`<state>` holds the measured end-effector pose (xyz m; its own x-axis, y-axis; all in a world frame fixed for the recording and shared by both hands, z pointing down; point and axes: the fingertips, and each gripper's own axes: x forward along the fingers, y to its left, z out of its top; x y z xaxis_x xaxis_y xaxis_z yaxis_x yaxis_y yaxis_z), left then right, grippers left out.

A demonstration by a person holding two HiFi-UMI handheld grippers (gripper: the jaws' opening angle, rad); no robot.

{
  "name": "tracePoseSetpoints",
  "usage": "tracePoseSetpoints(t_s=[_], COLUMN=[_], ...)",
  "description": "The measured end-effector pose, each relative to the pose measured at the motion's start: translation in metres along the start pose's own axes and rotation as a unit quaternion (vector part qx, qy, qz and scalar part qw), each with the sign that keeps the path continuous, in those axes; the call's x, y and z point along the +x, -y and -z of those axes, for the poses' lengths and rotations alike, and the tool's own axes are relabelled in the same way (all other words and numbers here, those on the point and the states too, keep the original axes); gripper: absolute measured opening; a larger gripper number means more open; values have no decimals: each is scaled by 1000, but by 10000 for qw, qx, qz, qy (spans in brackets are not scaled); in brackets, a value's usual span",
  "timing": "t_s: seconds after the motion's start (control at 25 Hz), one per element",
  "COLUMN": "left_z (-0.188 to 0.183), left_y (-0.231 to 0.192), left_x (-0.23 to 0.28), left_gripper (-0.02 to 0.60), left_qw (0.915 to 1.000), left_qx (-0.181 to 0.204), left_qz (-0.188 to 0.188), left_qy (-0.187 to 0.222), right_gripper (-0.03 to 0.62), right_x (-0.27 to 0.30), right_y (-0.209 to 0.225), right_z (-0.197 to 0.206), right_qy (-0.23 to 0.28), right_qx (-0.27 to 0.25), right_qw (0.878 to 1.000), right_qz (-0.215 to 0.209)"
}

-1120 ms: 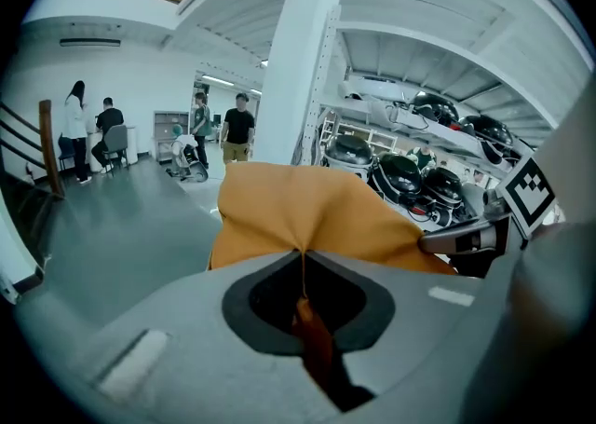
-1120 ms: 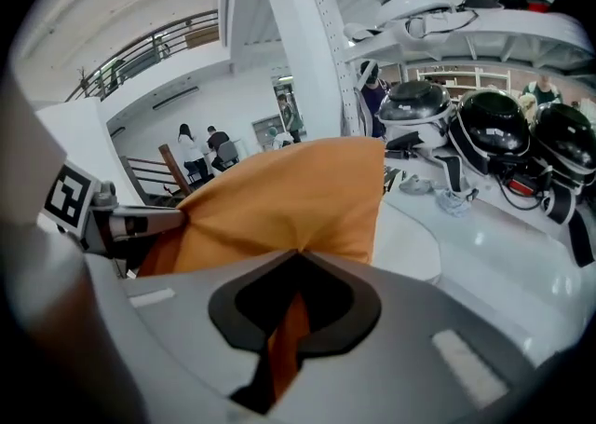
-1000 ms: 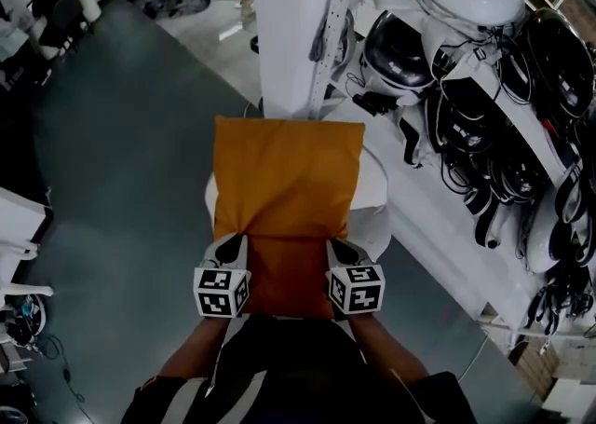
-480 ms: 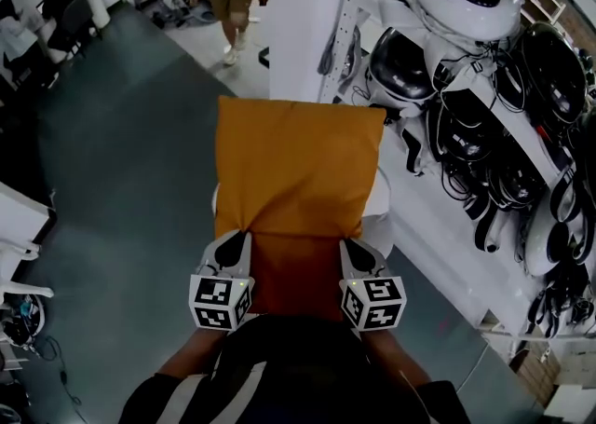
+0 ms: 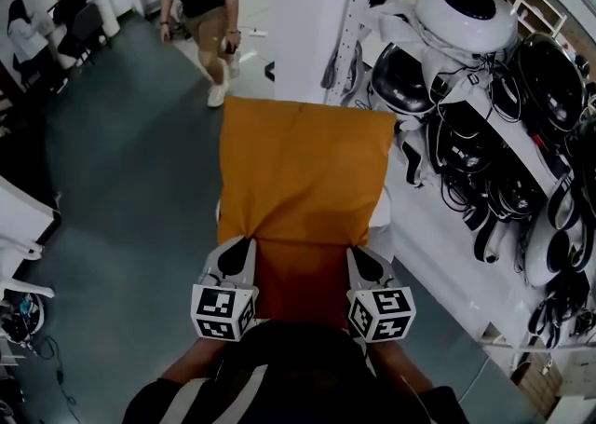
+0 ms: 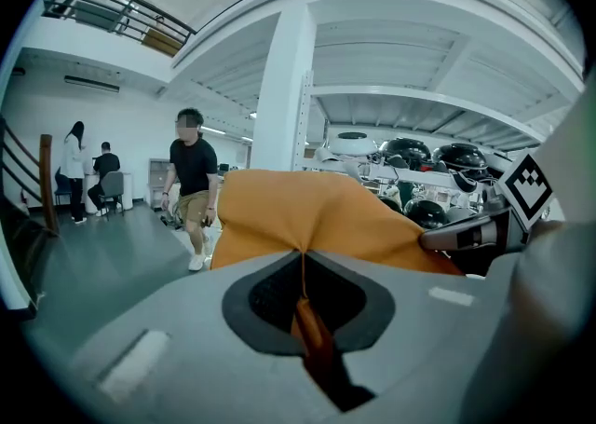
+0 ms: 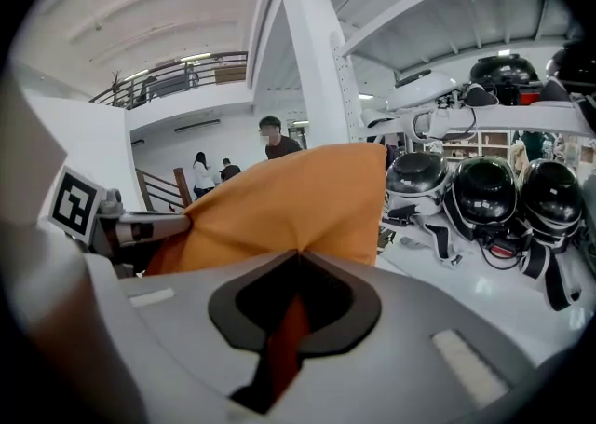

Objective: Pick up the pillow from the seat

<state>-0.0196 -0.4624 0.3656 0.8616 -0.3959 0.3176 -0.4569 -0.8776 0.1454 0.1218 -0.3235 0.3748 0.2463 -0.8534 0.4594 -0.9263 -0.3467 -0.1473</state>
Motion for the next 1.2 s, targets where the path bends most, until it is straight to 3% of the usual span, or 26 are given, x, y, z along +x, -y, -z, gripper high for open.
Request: tracePoseSetpoints(t_s=[0.44, 1.2], left_z=[-17, -15], left_y=[16, 7], left_x=[-22, -36], left_gripper=[9, 9], left_qw=[9993, 9991], left_qx=[92, 116], left_qz=[-160, -185], left_qy=[331, 350], right_gripper=[9, 9], right_x=[-27, -31], right_y=[-3, -19], right_z=[-17, -13], right_qy=[402, 448], right_qx=[-139, -127], right_qw=[9990, 9989], right_qz=[-126, -112])
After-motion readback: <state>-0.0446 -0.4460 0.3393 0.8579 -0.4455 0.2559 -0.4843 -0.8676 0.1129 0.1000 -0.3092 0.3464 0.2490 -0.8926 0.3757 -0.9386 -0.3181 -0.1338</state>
